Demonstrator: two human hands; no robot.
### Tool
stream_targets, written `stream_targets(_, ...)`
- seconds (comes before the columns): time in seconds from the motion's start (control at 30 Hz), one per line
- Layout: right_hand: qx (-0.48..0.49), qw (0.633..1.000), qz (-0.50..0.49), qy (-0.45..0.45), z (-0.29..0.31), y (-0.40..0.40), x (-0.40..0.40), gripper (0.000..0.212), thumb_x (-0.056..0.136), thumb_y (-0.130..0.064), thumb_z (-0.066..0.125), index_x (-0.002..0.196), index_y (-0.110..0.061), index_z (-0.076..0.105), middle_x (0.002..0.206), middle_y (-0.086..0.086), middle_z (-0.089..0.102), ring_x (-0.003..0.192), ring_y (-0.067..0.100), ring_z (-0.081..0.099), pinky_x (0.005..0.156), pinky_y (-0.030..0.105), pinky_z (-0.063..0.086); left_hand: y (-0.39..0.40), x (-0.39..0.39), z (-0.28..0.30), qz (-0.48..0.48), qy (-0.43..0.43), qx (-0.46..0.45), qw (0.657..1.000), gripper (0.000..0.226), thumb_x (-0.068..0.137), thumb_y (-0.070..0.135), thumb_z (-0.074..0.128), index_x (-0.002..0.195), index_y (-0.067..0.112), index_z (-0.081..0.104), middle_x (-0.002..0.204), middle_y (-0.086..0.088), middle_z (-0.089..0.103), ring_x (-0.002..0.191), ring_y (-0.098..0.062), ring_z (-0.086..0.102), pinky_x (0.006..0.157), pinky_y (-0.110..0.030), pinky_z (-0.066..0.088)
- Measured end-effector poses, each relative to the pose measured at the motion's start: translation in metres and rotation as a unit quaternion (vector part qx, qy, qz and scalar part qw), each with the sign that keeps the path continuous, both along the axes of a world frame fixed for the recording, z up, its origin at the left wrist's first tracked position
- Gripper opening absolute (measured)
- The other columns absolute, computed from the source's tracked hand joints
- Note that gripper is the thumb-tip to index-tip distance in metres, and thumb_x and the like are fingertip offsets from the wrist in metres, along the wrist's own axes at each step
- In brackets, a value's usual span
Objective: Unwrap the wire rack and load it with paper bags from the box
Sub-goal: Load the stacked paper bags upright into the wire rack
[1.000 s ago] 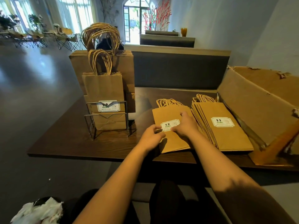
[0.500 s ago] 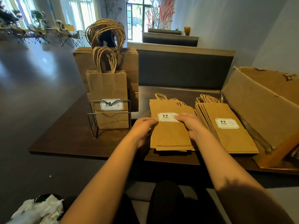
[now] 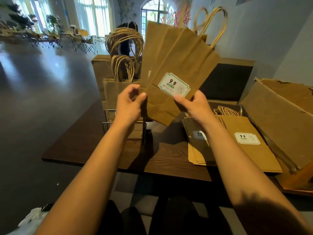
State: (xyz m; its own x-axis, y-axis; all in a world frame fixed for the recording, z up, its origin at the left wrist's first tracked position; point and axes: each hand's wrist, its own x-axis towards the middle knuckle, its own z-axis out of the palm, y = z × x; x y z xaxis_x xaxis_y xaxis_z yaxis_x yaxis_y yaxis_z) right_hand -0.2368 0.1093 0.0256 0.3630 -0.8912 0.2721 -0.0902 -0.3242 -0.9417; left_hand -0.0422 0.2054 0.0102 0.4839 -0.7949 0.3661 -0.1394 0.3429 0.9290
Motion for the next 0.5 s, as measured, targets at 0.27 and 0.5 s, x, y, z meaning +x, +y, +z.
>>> stream_targets(0.27,-0.117,0.991,0.038,0.058,0.010,0.003,0.080,0.046,0.092,-0.024,0.074,0.135,-0.016,0.061,0.119,-0.019,0.062,0.090,-0.019,0.061,0.074,0.004,0.049,0.014,0.069,0.009,0.068,-0.045,-0.030,0.996,0.036,0.101,0.000,0.055,0.106,0.033,0.067,0.113,0.003,0.074,0.110,-0.014,0.069,0.098,-0.040,0.057)
stream_targets(0.5,-0.172,0.977,0.024,0.126,0.021,-0.007,0.129,0.049,0.090,-0.034,0.075,0.131,-0.017,0.054,0.129,-0.003,0.066,0.121,0.012,0.059,0.099,0.030,0.052,0.013,0.089,0.006,0.074,-0.094,-0.026,0.992,0.039,0.101,-0.007,0.047,0.124,0.021,0.061,0.119,0.006,0.069,0.108,-0.002,0.066,0.089,-0.026,0.060)
